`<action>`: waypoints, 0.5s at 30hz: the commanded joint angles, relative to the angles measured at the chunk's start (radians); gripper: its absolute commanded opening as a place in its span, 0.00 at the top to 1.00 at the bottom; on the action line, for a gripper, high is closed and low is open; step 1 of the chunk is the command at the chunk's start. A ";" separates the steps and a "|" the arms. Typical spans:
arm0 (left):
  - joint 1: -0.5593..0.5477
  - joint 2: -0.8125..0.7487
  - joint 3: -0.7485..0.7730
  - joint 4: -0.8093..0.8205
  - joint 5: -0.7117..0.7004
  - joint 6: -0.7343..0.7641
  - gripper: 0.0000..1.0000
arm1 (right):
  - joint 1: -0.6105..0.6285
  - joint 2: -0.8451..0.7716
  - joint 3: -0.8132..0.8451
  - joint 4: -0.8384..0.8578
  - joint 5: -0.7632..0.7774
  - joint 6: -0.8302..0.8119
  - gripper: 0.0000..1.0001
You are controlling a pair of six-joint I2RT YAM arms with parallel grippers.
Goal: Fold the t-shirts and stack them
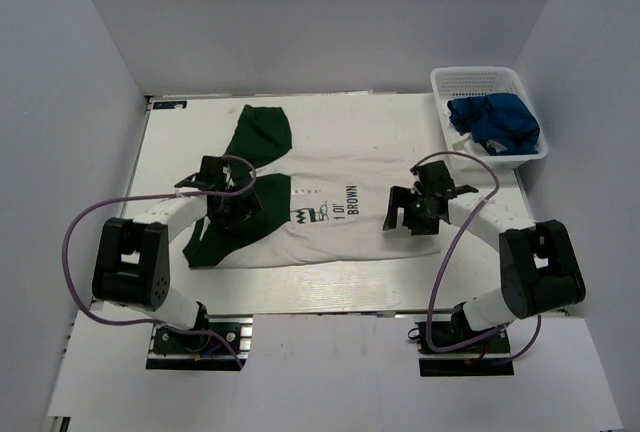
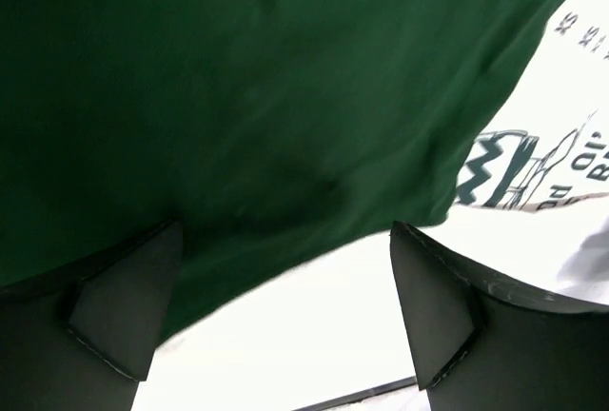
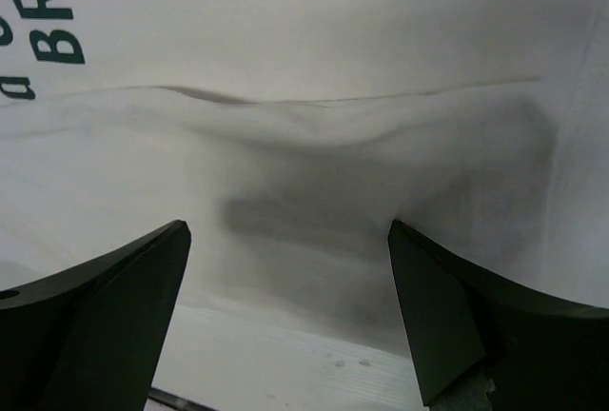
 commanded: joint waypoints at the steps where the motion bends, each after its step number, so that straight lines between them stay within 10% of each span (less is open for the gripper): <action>1: -0.003 -0.101 -0.062 -0.033 -0.039 -0.038 0.00 | 0.003 -0.024 -0.108 -0.019 -0.019 0.037 0.10; 15: -0.003 -0.379 -0.238 -0.302 -0.037 -0.113 0.00 | 0.006 -0.307 -0.231 -0.195 -0.034 0.064 0.10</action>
